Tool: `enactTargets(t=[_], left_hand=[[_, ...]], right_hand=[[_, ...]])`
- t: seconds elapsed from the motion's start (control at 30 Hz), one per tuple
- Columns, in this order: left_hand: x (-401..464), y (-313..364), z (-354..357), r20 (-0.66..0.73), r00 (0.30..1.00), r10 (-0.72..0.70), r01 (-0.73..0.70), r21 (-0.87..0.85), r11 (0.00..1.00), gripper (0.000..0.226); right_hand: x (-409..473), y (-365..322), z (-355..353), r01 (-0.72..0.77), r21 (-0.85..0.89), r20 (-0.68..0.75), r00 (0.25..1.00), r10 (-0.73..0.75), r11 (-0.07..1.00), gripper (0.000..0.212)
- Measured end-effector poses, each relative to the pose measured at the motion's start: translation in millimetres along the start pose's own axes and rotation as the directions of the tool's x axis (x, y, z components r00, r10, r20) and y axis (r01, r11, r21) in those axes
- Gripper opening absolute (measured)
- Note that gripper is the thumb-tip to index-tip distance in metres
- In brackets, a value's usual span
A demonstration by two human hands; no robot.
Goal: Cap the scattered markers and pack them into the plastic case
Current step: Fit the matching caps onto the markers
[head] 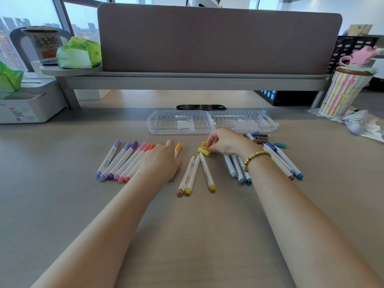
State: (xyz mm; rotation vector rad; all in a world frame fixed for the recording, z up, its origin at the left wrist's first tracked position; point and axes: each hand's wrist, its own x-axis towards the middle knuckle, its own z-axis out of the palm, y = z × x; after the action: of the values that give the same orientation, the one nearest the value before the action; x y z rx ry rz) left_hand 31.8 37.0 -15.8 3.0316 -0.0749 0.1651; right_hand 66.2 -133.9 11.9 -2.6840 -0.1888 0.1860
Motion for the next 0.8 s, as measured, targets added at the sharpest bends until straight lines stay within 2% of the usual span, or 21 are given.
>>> enactTargets(t=[0.1, 0.23, 0.37, 0.57, 0.8], left_hand=[[-4, 8, -7, -0.064, 0.996, 0.055, -0.064, -0.149, 0.987, 0.022], [-13, 27, -7, -0.019, 0.987, 0.157, -0.157, -0.263, 0.952, 0.024], [-19, 40, -2, 0.023, 0.980, 0.197, -0.189, -0.194, 0.962, 0.028], [-15, 39, -1, 0.103, 0.981, 0.164, -0.148, -0.148, 0.978, 0.028], [-17, 44, -5, 0.097, 0.977, 0.191, -0.188, -0.040, 0.981, 0.023]], right_hand=[[3, -1, 3, 0.011, -0.003, -0.052, 0.999, -0.011, 1.000, 0.012], [5, -4, 6, 0.051, 0.036, -0.011, 0.999, -0.050, 0.998, 0.006], [5, -2, 7, 0.038, 0.016, 0.000, 0.999, -0.038, 0.999, 0.006], [4, 7, 3, -0.020, -0.088, 0.012, 1.000, 0.021, 0.996, 0.018], [4, 10, 4, -0.032, -0.118, -0.019, 0.999, 0.030, 0.993, 0.018]])
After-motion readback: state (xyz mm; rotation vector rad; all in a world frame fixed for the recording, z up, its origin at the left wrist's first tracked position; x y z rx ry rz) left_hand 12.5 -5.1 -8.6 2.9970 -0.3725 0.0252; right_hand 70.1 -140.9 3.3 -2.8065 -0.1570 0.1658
